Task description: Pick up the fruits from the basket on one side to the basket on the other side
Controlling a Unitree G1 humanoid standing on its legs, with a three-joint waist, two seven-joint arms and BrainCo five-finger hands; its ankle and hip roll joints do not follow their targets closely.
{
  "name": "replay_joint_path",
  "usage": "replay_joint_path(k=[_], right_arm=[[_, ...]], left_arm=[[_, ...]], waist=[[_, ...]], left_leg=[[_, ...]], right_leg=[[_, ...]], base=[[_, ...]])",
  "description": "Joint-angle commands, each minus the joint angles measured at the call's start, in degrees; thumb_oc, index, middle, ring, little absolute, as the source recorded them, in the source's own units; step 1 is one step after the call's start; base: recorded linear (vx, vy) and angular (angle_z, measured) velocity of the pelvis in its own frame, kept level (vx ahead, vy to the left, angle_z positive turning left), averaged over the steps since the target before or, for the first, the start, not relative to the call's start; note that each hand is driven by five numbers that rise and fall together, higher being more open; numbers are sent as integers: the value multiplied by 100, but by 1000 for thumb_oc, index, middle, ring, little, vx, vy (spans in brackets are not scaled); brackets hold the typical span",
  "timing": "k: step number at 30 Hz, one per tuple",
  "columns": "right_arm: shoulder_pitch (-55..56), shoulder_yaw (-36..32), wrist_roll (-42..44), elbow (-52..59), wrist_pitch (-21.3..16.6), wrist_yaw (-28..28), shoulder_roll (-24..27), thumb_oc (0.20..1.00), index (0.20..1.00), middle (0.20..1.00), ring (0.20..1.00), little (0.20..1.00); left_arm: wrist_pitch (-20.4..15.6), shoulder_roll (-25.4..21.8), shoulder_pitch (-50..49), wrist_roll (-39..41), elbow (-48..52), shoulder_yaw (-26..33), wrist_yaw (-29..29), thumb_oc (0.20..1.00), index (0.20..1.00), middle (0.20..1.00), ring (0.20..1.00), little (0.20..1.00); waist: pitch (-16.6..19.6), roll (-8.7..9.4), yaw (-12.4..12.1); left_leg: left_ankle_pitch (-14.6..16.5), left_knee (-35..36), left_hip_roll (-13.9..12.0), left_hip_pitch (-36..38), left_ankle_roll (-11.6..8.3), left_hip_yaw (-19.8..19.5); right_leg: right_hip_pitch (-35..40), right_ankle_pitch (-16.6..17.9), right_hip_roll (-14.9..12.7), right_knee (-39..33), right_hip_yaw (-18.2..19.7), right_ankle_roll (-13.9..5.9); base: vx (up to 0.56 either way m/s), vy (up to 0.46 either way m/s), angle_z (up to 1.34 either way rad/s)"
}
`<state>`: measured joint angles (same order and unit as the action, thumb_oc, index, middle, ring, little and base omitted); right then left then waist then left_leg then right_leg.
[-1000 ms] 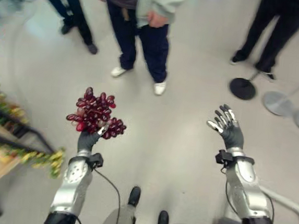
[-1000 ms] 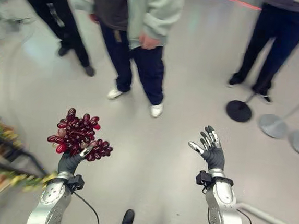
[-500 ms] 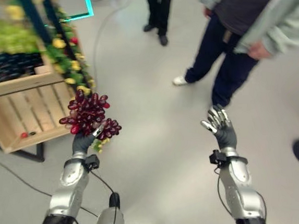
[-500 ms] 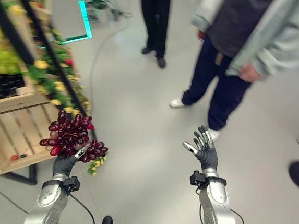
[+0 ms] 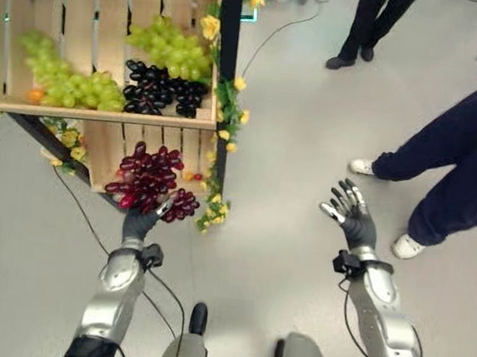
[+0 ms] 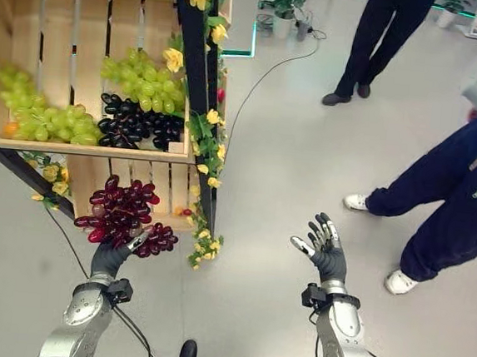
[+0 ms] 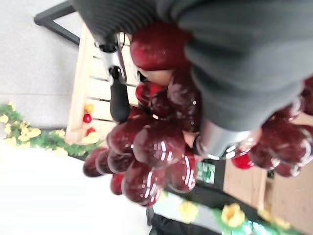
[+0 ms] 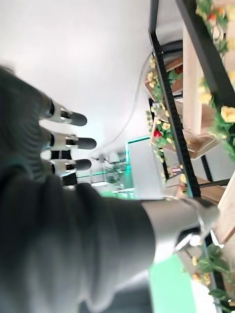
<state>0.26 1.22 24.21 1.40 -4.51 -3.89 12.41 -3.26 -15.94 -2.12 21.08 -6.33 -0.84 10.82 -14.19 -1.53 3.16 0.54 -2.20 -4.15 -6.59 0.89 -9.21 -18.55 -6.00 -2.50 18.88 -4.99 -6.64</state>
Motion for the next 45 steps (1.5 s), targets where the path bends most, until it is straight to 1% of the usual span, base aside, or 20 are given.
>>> replay_joint_path(k=[1, 4, 7, 8, 9, 11, 13, 14, 17, 18, 19, 21, 22, 27, 30, 34, 39, 43, 44, 45], right_arm=[[-302, -72, -48, 199, -339, 28, 229, 1000, 1000, 1000, 1000, 1000], [-229, 57, -91, 124, -294, 104, 281, 1000, 1000, 1000, 1000, 1000], [-288, 144, -199, 134, -300, 153, 393, 1000, 1000, 1000, 1000, 1000], [-300, 156, -142, 127, -321, 170, 426, 1000, 1000, 1000, 1000, 1000], [-376, 139, -146, 83, -329, 115, 563, 1000, 1000, 1000, 1000, 1000], [-391, 78, -145, 86, -322, 118, 618, 1000, 1000, 1000, 1000, 1000], [-399, 18, -278, 78, -280, 99, 698, 1000, 1000, 1000, 1000, 1000], [-400, -64, -222, 85, -277, 85, 628, 1000, 1000, 1000, 1000, 1000], [-388, -38, -203, 126, -294, 108, 633, 1000, 1000, 1000, 1000, 1000], [-395, -32, -188, 156, -306, 113, 640, 1000, 1000, 1000, 1000, 1000], [-395, -31, -188, 156, -306, 113, 641, 1000, 1000, 1000, 1000, 1000], [-341, -119, -171, 240, -329, 80, 700, 1000, 1000, 1000, 1000, 1000], [-321, -136, -145, 259, -327, 88, 712, 1000, 1000, 1000, 1000, 1000], [-113, -352, -118, 400, -328, 125, 662, 1000, 1000, 1000, 1000, 1000], [72, -501, -144, 358, -301, 107, 457, 1000, 1000, 1000, 1000, 1000], [53, -593, -162, 373, -223, 209, 343, 1000, 1000, 1000, 1000, 1000], [42, -608, -166, 345, -220, 182, 237, 1000, 1000, 1000, 1000, 1000], [28, -534, -146, 295, -227, 243, 232, 1000, 1000, 1000, 1000, 1000], [14, -521, -170, 260, -217, 257, 252, 1000, 1000, 1000, 1000, 1000], [14, -522, -169, 258, -219, 258, 255, 1000, 1000, 1000, 1000, 1000]], left_arm=[[-415, -174, 401, 35, 420, 203, -83, 200, 200, 200, 200, 200], [-439, -48, 250, 43, 426, 246, -140, 200, 200, 200, 200, 200], [-556, 100, 137, 393, 453, 379, -122, 200, 200, 200, 200, 200], [-632, 123, 154, 484, 512, 371, -80, 200, 200, 200, 200, 200], [-681, 183, 232, 678, 591, 383, -79, 200, 200, 200, 200, 200], [-702, 200, 204, 753, 690, 432, -131, 200, 200, 200, 200, 200], [-694, 242, 123, 786, 766, 504, -127, 200, 200, 200, 200, 200], [-700, 318, -25, 887, 820, 688, -73, 200, 200, 200, 200, 200], [-696, 343, -222, 839, 931, 796, -55, 200, 200, 200, 200, 200], [-684, 359, -239, 816, 951, 841, -5, 200, 200, 200, 200, 200], [-684, 361, -241, 816, 953, 841, -5, 200, 200, 200, 200, 200], [-687, 385, -330, 838, 1038, 880, -30, 200, 200, 200, 200, 200], [-699, 388, -333, 860, 1041, 870, -47, 200, 200, 200, 200, 200], [-660, 344, -283, 916, 1119, 818, -174, 200, 200, 200, 200, 200], [-621, 216, -258, 746, 1157, 796, -264, 200, 200, 200, 200, 200], [-534, -79, -344, 577, 1220, 922, -411, 200, 200, 200, 200, 200], [-542, -207, -305, 454, 1167, 903, -363, 200, 200, 200, 200, 200], [-506, -265, -243, 372, 1086, 799, -408, 200, 200, 200, 200, 200], [-443, -285, -172, 358, 1077, 702, -429, 200, 200, 200, 200, 200], [-442, -283, -170, 358, 1075, 700, -428, 200, 200, 200, 200, 200]], waist=[[128, 217, 105], [195, 186, 101], [220, 138, -115], [165, 95, -192], [25, 88, -298], [-11, 76, -352], [-61, 50, -411], [-6, 100, -452], [45, 159, -524], [67, 149, -524], [62, 151, -524], [69, 143, -481], [106, 128, -482], [239, 15, -417], [406, 71, -431], [446, 273, -448], [395, 360, -450], [344, 191, -441], [379, 125, -431], [378, 126, -436]], left_leg=[[174, 720, 637, 808, -83, -191], [324, 678, 862, 1033, 41, -508], [739, -342, 1079, 817, -55, -159], [575, -731, 1206, 560, -208, -65], [260, -1959, 1506, 23, -581, 38], [147, -2698, 1672, -216, -776, 52], [184, -2824, 1468, -490, -875, 126], [463, -2283, 847, -456, -702, 327], [621, -1542, 499, -208, -624, 362], [403, -1114, 149, -147, -663, 325], [393, -1092, 149, -130, -665, 326], [-124, -583, -736, -70, -795, 548], [-166, -471, -831, -3, -831, 585], [135, -273, -692, 279, -940, 947], [31, 542, -597, 578, -944, 1013], [182, 478, -262, 511, -666, 1048], [233, 472, 28, 435, -443, 1133], [138, 405, 95, 368, -283, 1235], [26, 432, 117, 297, -217, 1205], [31, 437, 115, 303, -223, 1209]], right_leg=[[219, 490, 343, -1135, -23, 71], [444, 582, 446, -1404, 311, 111], [1011, 502, 308, -1698, -2, 245], [1209, 481, 256, -1828, -76, 279], [1480, 487, 172, -2031, -159, 360], [1585, 461, 131, -2085, -194, 416], [1878, 407, 53, -2237, -217, 428], [2016, 375, -95, -2324, -318, 326], [2079, 321, -172, -2323, -306, 253], [2078, 280, -229, -2293, -325, 221], [2084, 278, -230, -2291, -324, 222], [2093, 170, -450, -2195, -454, 110], [2123, 159, -483, -2199, -499, 65], [2186, 291, -800, -2137, -773, -145], [2053, 473, -1035, -1983, -932, -338], [1919, 734, -1393, -1849, -885, -599], [1704, 999, -1631, -1581, -829, -651], [1560, 499, -1124, -653, -626, -492], [1565, 152, -685, -295, -518, -387], [1548, 123, -687, -254, -512, -380]], base=[[312, -20, 109], [313, -49, 105], [245, -27, 63], [93, -3, 2], [84, -1, 40], [120, -32, 33], [178, -11, -23], [148, 17, -16], [189, 53, -13], [54, 56, -4], [65, 144, -1], [61, 257, 6], [102, 313, 29], [37, 244, 33], [34, 319, 76], [25, 263, 43], [-25, 238, -14], [-106, 238, -26], [-108, 166, -7], [-117, 126, -1]])
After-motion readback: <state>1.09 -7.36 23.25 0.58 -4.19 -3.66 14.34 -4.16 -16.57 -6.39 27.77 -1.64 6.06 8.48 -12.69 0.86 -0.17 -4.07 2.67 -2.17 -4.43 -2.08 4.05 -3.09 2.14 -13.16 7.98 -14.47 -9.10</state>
